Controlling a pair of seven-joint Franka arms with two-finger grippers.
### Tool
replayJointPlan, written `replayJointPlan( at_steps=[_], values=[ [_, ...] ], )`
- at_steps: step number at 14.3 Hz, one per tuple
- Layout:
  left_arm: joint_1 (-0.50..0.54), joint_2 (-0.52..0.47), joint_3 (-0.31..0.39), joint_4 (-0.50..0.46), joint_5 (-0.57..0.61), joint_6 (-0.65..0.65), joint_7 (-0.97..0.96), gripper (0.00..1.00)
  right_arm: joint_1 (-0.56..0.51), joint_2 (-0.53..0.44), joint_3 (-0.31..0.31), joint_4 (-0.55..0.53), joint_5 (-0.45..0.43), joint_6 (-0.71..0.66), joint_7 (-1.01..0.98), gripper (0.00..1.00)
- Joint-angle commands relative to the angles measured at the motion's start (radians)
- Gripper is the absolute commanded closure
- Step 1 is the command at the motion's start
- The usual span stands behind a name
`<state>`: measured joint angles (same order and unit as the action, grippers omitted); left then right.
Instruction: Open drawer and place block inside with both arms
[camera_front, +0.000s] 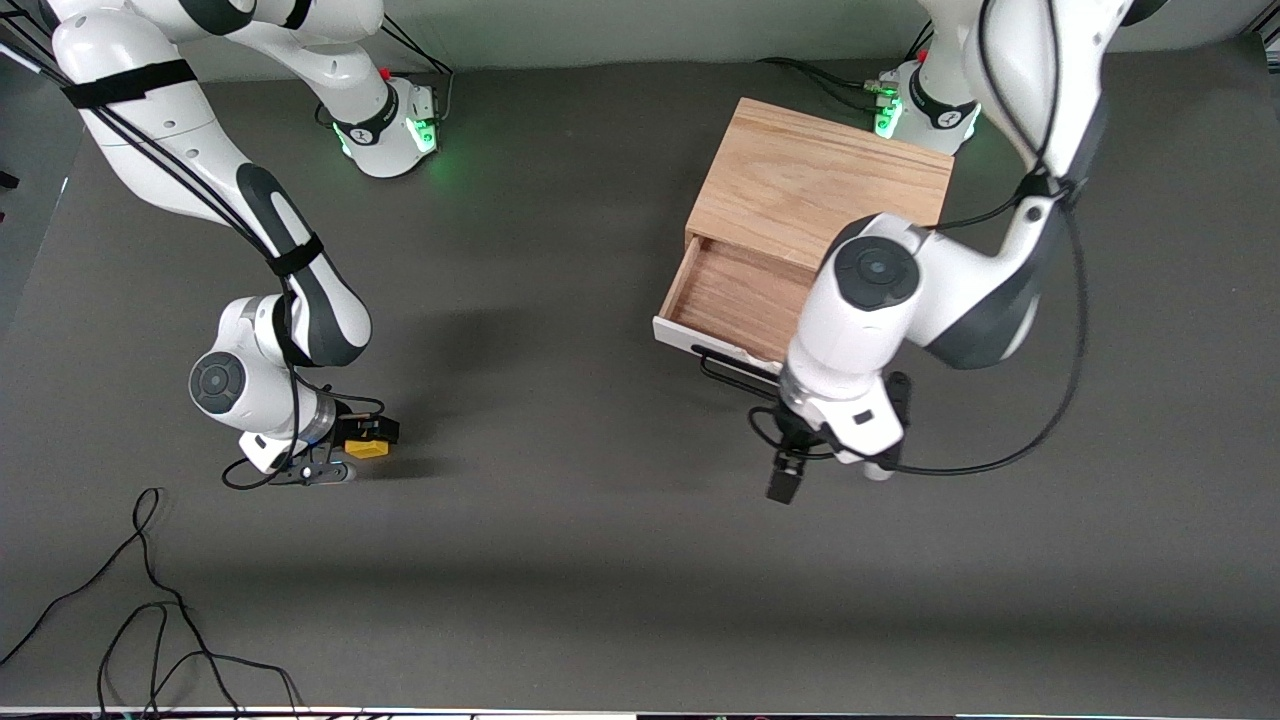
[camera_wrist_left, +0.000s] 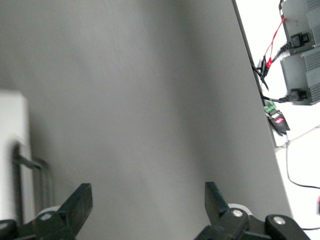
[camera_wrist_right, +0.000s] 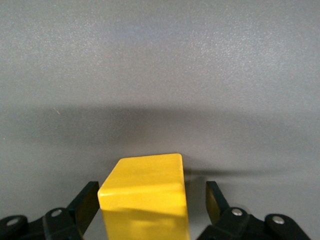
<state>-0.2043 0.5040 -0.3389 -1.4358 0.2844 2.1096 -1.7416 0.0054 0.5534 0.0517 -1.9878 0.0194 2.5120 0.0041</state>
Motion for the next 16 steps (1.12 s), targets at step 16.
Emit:
replayJointPlan(
  at_steps=[16],
  values=[
    [0.464, -0.582, 0.020, -0.354, -0.251, -0.539, 1.662, 0.00, 0.128, -0.093, 0.022, 0.343, 0.077, -0.509, 0.149, 0.96]
  ],
)
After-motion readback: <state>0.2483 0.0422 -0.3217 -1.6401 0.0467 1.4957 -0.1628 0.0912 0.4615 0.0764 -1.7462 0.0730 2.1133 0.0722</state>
